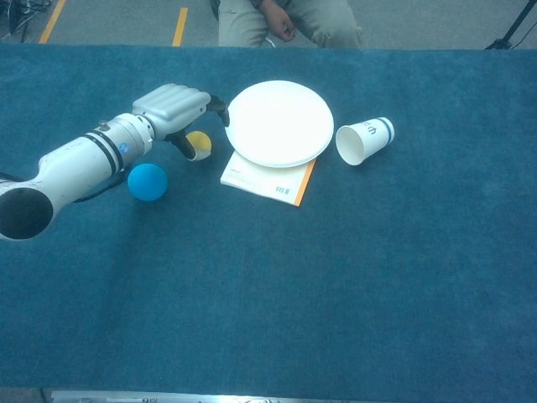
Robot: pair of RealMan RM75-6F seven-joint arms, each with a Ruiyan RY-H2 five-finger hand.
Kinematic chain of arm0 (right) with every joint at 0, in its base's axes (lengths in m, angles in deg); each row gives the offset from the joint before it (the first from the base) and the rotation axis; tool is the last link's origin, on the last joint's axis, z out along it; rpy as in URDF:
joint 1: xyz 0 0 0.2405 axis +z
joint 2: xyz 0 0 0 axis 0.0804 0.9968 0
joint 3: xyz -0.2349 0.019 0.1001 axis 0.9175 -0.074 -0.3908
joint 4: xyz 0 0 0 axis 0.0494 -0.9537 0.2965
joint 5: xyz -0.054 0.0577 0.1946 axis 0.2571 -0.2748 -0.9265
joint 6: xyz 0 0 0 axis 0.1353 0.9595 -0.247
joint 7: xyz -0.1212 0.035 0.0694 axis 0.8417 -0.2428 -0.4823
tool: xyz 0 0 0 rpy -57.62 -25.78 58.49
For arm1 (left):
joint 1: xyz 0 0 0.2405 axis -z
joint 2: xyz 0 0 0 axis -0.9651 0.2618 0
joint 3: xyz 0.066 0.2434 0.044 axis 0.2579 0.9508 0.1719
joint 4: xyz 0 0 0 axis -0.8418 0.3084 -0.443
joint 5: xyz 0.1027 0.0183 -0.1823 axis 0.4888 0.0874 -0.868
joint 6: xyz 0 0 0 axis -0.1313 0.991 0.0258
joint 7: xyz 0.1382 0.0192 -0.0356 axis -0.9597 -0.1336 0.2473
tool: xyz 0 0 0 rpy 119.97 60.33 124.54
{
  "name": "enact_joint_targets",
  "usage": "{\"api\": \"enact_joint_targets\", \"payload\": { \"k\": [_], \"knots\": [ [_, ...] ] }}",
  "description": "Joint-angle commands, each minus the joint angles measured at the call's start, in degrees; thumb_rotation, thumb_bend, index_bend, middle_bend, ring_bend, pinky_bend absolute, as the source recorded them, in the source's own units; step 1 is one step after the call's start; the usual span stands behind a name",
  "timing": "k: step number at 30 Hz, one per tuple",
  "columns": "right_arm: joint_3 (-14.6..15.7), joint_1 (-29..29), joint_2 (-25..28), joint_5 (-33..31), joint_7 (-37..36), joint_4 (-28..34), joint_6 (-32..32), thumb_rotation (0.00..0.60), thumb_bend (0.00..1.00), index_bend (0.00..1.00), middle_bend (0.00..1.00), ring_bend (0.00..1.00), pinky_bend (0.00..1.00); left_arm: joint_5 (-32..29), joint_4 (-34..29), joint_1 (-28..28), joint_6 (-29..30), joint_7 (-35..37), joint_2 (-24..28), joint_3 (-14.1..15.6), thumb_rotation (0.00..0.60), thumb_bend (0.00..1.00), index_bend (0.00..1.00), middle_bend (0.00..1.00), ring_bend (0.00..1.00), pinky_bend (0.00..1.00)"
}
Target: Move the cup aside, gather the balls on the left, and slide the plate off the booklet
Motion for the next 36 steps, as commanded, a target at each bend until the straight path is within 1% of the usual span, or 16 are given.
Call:
{"api": "enact_joint_targets", "payload": {
  "k": [1,8,15,21,24,27,30,36],
  "knots": [
    [0.0,0.0,0.0,-0.1,-0.2,-0.1,-0.1,0.6,0.17,0.28,0.39,0.36,0.59,0.3,1.3,-0.1,0.3,-0.2,-0.6,0.5,0.6,0.28,0.31,0.23,0.2,0.39],
    [0.0,0.1,-0.2,0.1,-0.1,-0.2,-0.3,0.6,0.17,0.28,0.39,0.36,0.59,0.7,1.7,-0.8,0.2,0.8,-0.2,1.1,0.6,0.28,0.31,0.23,0.2,0.39],
    [0.0,-0.1,0.1,0.1,0.2,0.3,0.1,0.6,0.17,0.28,0.39,0.36,0.59,1.7,2.7,-0.9,0.1,2.2,-1.1,1.3,0.6,0.28,0.32,0.23,0.2,0.39],
    [0.0,-0.4,0.3,-0.2,0.1,0.4,0.3,0.6,0.17,0.28,0.39,0.36,0.59,2.3,4.9,-0.8,-0.7,3.8,-2.2,1.3,0.6,0.28,0.35,0.24,0.21,0.45],
    [-0.1,-0.4,0.4,-0.3,0.1,0.5,0.3,0.6,0.17,0.28,0.39,0.36,0.59,2.5,6.0,-0.9,-1.0,4.5,-2.6,1.3,0.6,0.28,0.37,0.25,0.22,0.46],
    [-0.1,-0.4,0.4,-0.3,0.1,0.5,0.3,0.6,0.17,0.28,0.39,0.36,0.59,2.8,6.9,-1.0,-1.0,5.1,-2.9,1.3,0.6,0.28,0.39,0.27,0.25,0.46],
    [-0.1,-0.4,0.3,-0.3,0.1,0.5,0.2,0.6,0.17,0.28,0.39,0.36,0.59,3.5,7.5,-1.1,-0.6,5.7,-3.2,1.3,0.6,0.28,0.42,0.32,0.27,0.48],
    [-0.2,-0.4,0.3,-0.4,0.2,0.5,0.3,0.6,0.17,0.28,0.39,0.36,0.59,4.2,8.3,-1.3,-0.5,6.6,-3.6,1.2,0.6,0.28,0.46,0.38,0.3,0.5]
  ]
}}
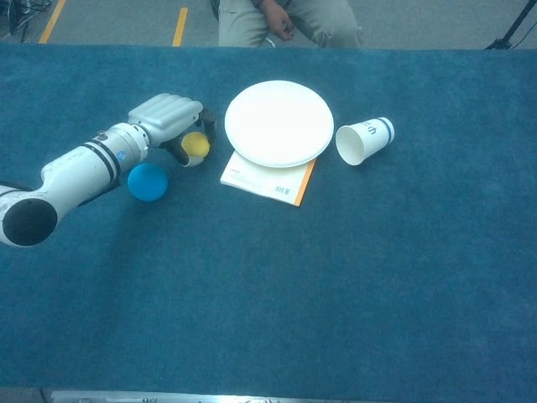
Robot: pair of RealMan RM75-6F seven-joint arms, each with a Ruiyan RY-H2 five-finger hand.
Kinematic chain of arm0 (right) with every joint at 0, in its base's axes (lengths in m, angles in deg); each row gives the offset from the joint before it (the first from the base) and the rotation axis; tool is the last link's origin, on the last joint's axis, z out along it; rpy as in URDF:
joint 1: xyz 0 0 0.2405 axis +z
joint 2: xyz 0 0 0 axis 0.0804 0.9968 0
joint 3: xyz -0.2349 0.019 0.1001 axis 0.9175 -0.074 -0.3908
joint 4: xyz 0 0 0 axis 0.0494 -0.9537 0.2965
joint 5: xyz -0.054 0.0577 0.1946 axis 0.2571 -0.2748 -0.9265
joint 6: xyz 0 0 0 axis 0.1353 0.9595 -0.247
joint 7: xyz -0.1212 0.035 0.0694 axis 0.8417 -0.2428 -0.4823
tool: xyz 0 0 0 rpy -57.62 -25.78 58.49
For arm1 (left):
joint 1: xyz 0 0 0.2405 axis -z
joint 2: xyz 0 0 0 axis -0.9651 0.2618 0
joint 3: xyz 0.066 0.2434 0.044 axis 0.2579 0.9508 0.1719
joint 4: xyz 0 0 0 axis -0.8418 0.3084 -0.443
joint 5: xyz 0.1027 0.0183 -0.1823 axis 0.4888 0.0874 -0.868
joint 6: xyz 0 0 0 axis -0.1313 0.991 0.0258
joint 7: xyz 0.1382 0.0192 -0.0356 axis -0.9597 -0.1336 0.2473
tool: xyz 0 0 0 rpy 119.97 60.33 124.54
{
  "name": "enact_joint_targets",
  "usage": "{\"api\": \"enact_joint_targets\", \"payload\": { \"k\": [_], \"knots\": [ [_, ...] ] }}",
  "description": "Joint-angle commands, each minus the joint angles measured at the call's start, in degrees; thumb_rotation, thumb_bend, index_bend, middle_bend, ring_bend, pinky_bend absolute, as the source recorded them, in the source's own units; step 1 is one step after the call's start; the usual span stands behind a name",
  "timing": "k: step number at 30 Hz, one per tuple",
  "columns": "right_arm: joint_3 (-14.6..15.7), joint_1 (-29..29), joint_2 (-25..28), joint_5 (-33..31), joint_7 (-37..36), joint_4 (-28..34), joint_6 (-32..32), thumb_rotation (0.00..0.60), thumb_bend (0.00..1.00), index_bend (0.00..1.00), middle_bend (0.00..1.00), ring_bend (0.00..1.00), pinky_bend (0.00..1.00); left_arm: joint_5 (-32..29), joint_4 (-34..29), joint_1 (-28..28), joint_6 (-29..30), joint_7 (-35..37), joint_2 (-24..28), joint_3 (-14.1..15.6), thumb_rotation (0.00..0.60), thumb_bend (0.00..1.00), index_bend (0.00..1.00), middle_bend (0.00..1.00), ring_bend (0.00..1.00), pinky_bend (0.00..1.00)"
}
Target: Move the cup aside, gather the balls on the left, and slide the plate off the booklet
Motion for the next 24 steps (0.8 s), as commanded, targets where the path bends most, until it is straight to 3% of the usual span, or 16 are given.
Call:
{"api": "enact_joint_targets", "payload": {
  "k": [1,12,24],
  "knots": [
    [0.0,0.0,0.0,0.0,0.1,0.0,0.0,0.6,0.17,0.28,0.39,0.36,0.59,0.2,0.2,-0.1,0.1,0.3,-0.2,-0.1,0.6,0.28,0.46,0.39,0.31,0.5],
    [-0.2,0.1,0.0,-0.5,0.4,0.1,-0.1,0.6,0.17,0.28,0.39,0.36,0.59,1.1,1.9,-0.3,0.2,1.7,-0.9,-0.4,0.6,0.28,0.48,0.51,0.39,0.54],
    [-0.3,0.2,-0.2,-0.6,0.8,0.5,-0.2,0.6,0.17,0.28,0.39,0.36,0.59,2.4,1.4,-0.9,-0.1,0.9,1.4,0.6,0.6,0.28,0.49,0.5,0.4,0.54]
  ]
}}
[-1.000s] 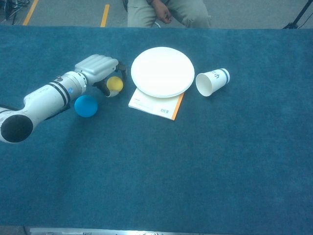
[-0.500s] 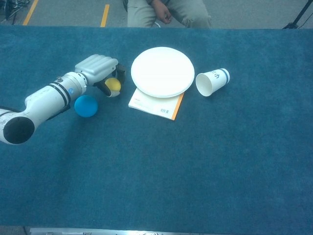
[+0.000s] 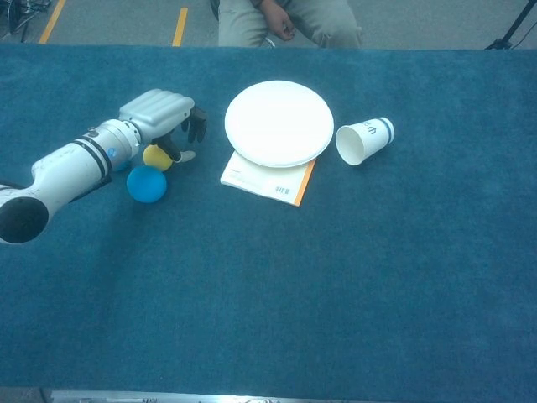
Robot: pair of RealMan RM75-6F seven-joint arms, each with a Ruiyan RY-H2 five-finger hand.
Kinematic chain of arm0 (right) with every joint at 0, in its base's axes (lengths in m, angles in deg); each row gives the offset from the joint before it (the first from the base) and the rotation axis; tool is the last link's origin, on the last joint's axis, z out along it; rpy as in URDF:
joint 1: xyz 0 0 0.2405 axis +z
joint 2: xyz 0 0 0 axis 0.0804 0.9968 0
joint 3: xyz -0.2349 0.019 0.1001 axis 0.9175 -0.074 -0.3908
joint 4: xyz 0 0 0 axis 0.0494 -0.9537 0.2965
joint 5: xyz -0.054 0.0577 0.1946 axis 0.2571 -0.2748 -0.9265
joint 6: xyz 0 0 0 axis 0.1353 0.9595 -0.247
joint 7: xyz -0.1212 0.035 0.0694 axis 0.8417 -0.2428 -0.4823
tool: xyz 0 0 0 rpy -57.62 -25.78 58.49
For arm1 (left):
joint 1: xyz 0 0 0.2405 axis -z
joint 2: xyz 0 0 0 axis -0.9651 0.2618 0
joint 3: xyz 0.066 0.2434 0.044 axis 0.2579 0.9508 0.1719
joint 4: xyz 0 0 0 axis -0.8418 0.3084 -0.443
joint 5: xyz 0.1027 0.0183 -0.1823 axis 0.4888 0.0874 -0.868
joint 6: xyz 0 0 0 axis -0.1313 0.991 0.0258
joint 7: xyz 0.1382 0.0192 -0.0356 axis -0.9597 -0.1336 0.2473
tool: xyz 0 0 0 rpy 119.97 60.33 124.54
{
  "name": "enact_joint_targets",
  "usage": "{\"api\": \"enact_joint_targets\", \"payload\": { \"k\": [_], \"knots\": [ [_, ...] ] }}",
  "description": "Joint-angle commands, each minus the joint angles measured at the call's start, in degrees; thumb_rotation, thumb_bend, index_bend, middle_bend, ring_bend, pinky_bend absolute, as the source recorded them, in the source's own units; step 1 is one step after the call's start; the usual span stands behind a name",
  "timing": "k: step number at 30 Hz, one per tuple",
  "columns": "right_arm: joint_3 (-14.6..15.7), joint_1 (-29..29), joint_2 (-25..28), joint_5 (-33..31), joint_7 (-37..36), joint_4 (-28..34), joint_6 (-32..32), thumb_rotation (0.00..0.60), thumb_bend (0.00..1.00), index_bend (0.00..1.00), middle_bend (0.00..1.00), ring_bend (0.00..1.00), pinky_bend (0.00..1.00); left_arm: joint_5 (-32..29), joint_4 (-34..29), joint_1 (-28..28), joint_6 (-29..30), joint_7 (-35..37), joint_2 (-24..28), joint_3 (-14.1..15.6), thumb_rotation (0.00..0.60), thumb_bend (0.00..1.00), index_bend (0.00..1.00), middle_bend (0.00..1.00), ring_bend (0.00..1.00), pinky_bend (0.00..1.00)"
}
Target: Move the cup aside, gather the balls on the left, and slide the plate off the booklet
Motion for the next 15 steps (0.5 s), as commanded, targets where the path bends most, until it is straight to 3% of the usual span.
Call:
{"api": "enact_joint_targets", "payload": {
  "k": [1,10,15],
  "knots": [
    [0.0,0.0,0.0,0.0,0.0,0.1,0.0,0.6,0.17,0.28,0.39,0.36,0.59,0.2,-0.1,-0.2,-0.1,-0.6,0.6,0.4,0.6,0.28,0.5,0.5,0.4,0.54],
    [-0.1,-0.1,0.0,0.2,-0.3,0.0,0.3,0.6,0.17,0.28,0.39,0.36,0.59,-0.8,-3.7,-0.2,0.0,-5.6,4.8,0.5,0.6,0.28,0.5,0.49,0.39,0.54],
    [0.0,-0.2,0.0,0.5,-0.8,-0.1,0.4,0.6,0.17,0.28,0.39,0.36,0.59,-2.6,-8.0,-0.9,1.9,-6.3,7.3,-1.2,0.6,0.28,0.49,0.48,0.38,0.54]
  ]
}}
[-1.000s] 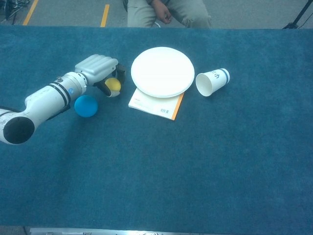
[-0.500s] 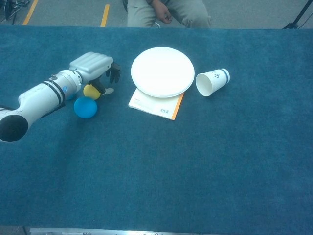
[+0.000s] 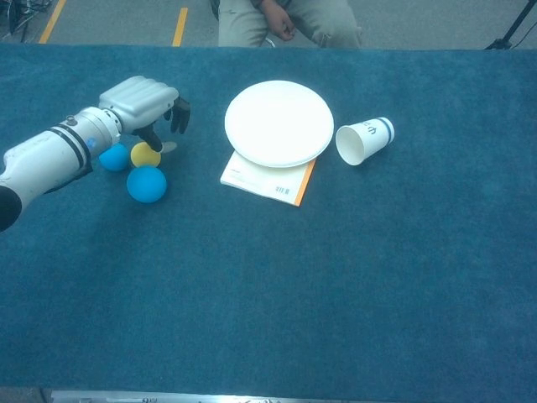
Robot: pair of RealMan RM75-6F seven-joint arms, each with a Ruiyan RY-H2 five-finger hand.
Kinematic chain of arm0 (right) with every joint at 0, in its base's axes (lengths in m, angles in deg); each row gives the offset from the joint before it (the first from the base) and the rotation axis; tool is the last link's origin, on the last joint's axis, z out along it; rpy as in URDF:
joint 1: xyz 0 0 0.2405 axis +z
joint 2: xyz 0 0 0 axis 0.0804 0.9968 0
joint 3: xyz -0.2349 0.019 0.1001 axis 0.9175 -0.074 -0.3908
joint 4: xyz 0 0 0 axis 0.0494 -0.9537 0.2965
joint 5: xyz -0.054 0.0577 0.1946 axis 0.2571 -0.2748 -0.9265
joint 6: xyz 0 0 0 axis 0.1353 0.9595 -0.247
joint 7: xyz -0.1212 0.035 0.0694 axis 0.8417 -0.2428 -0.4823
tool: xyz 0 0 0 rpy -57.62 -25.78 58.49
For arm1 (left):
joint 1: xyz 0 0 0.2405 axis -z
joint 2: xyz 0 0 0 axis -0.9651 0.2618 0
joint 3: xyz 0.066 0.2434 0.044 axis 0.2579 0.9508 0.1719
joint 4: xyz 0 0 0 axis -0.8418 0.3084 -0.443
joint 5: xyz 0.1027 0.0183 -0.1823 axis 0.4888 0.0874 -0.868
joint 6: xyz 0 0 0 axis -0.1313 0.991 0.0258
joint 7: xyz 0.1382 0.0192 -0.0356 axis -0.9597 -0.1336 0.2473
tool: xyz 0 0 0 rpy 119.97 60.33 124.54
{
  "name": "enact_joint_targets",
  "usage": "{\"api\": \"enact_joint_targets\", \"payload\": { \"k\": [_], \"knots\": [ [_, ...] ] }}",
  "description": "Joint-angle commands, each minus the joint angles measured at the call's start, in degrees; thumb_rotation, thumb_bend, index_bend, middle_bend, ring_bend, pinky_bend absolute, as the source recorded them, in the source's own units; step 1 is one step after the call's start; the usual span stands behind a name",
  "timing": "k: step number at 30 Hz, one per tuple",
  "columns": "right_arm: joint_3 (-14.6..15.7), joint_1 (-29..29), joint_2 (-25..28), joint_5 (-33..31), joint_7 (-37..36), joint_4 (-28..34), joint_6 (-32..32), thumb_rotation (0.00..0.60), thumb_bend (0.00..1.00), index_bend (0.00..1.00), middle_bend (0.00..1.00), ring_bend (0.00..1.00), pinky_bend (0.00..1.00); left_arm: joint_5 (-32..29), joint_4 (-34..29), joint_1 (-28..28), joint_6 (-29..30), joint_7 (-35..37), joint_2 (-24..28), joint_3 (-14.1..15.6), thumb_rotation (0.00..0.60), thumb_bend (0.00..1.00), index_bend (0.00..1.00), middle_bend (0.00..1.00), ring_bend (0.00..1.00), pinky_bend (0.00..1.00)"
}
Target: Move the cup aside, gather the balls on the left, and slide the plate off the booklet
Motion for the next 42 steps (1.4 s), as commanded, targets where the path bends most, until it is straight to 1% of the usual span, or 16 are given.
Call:
{"api": "enact_joint_targets", "payload": {
  "k": [1,3,7,9,10,11,13,15,18,27,31,36,42],
  "knots": [
    [0.0,0.0,0.0,0.2,-0.2,-0.1,0.1,0.6,0.17,0.28,0.39,0.36,0.59,-1.0,-3.3,-0.5,1.6,-0.6,2.1,-1.1,0.6,0.28,0.49,0.48,0.38,0.54],
    [0.0,-0.1,0.0,0.4,-0.4,-0.1,0.3,0.6,0.17,0.28,0.39,0.36,0.59,-1.3,-6.1,-0.7,2.4,-1.6,3.8,-1.5,0.6,0.28,0.46,0.45,0.35,0.53],
    [0.0,-0.1,-0.1,0.6,-0.8,-0.3,0.3,0.6,0.17,0.28,0.39,0.36,0.59,-3.9,-12.5,-1.4,3.4,-4.0,7.5,-1.9,0.6,0.28,0.4,0.38,0.28,0.47],
    [0.0,-0.1,-0.1,0.7,-1.0,-0.4,0.2,0.6,0.17,0.28,0.39,0.36,0.59,-5.5,-15.5,-1.6,3.2,-5.6,9.2,-1.6,0.6,0.28,0.34,0.32,0.21,0.43],
    [0.1,0.0,-0.2,0.8,-1.1,-0.5,0.2,0.6,0.17,0.28,0.39,0.36,0.59,-6.3,-17.5,-1.6,3.1,-6.7,10.3,-1.3,0.6,0.28,0.32,0.3,0.19,0.41],
    [0.1,0.0,-0.2,0.9,-1.2,-0.6,0.2,0.6,0.17,0.28,0.39,0.36,0.59,-6.8,-18.8,-1.7,3.3,-7.5,10.9,-1.0,0.6,0.28,0.28,0.26,0.14,0.36],
    [0.1,0.0,-0.3,1.1,-1.4,-0.7,0.2,0.6,0.17,0.28,0.39,0.36,0.59,-7.2,-21.3,-1.9,3.9,-9.5,11.9,0.0,0.6,0.28,0.23,0.2,0.09,0.29],
    [0.1,-0.1,-0.2,1.3,-1.6,-0.8,0.3,0.6,0.17,0.28,0.39,0.36,0.59,-7.3,-23.4,-2.2,4.4,-10.9,12.6,1.0,0.6,0.28,0.19,0.16,0.05,0.26],
    [0.1,0.0,-0.2,1.5,-1.7,-0.8,0.3,0.6,0.17,0.28,0.39,0.36,0.59,-7.4,-25.9,-2.7,5.2,-11.9,13.0,2.2,0.6,0.28,0.16,0.12,0.04,0.25],
    [0.4,-0.2,-0.4,1.9,-2.2,-0.9,0.4,0.6,0.17,0.28,0.39,0.36,0.59,-4.6,-28.5,-4.0,6.7,-12.5,12.7,5.1,0.6,0.28,0.14,0.1,0.04,0.23],
    [0.4,-0.2,-0.3,2.0,-2.2,-1.0,0.3,0.6,0.17,0.28,0.39,0.36,0.59,-4.5,-27.8,-4.7,6.7,-12.0,11.8,6.2,0.6,0.28,0.11,0.06,0.01,0.17],
    [0.4,-0.2,-0.3,1.9,-2.0,-0.7,0.3,0.6,0.17,0.28,0.39,0.36,0.59,-3.6,-26.4,-5.4,7.2,-10.5,10.4,6.6,0.6,0.28,0.04,0.0,0.0,0.1],
    [0.5,-0.2,-0.3,1.7,-1.6,-0.4,0.3,0.6,0.17,0.28,0.39,0.36,0.59,-3.1,-24.0,-5.7,6.6,-8.7,8.9,6.7,0.6,0.28,0.03,0.0,0.0,0.08]
  ]
}}
